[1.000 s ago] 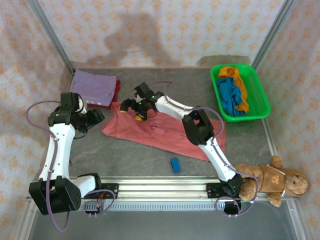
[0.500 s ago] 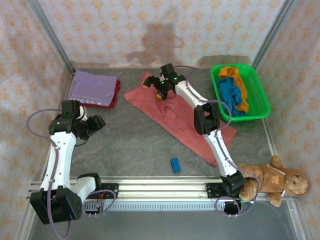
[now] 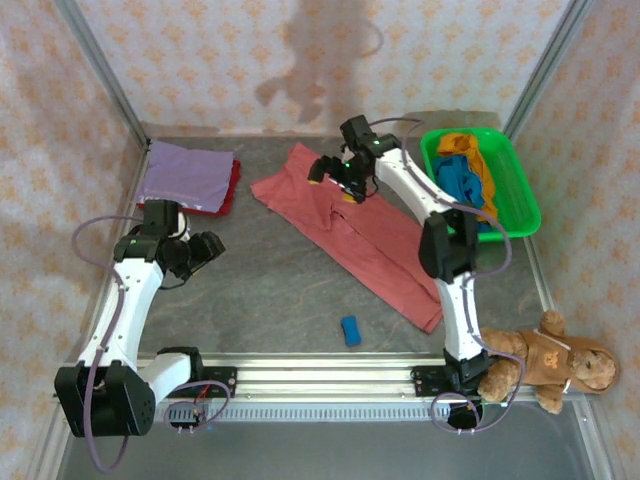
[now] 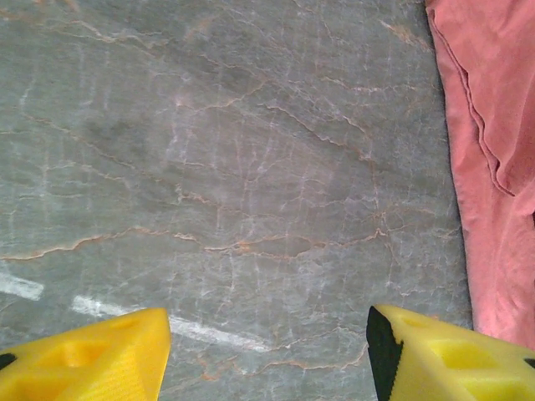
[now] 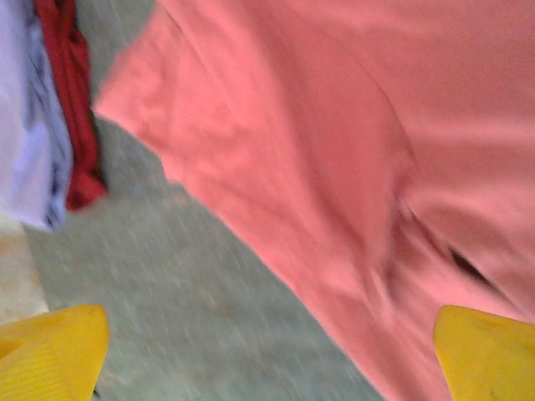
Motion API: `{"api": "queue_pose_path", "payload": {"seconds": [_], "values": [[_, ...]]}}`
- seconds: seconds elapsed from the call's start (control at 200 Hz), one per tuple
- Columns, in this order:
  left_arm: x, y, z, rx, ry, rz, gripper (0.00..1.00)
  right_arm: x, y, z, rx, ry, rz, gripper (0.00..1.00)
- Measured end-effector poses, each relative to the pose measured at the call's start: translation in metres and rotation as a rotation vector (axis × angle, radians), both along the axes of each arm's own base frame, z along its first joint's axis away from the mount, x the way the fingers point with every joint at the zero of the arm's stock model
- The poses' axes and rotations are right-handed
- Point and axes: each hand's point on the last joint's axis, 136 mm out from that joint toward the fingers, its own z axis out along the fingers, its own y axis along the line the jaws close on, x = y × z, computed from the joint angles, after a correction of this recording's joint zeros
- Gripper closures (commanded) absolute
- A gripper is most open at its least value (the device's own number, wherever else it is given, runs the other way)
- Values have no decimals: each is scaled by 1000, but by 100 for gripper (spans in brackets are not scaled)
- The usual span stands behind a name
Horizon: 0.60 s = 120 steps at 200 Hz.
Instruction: Fold and stack the t-shirts
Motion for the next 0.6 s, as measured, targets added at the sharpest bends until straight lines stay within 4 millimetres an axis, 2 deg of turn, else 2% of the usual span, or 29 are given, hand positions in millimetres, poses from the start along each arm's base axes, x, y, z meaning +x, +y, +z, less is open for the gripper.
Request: {"api": "queue_pose_path", "payload": {"seconds": [0.05, 0.14, 0.235, 0.33, 0.46, 0.601], "values": [[3, -3, -1, -1, 0, -1, 35, -24, -15, 1, -28, 17, -4, 1], [8, -8, -2, -7, -6, -5, 35, -67, -40, -12, -78, 68, -8, 1], [13, -13, -5, -11, -3, -11, 34, -106, -62, -36, -132, 136, -13, 1], [16, -19, -10, -15, 11, -23, 34, -136, -79, -62, -173, 199, -14, 1], [21, -31, -19, -19, 36, -48, 33, -159, -90, -92, -203, 266, -20, 1], [26, -38, -25, -9, 49, -66, 33, -159, -88, -103, -191, 270, -33, 1]]}}
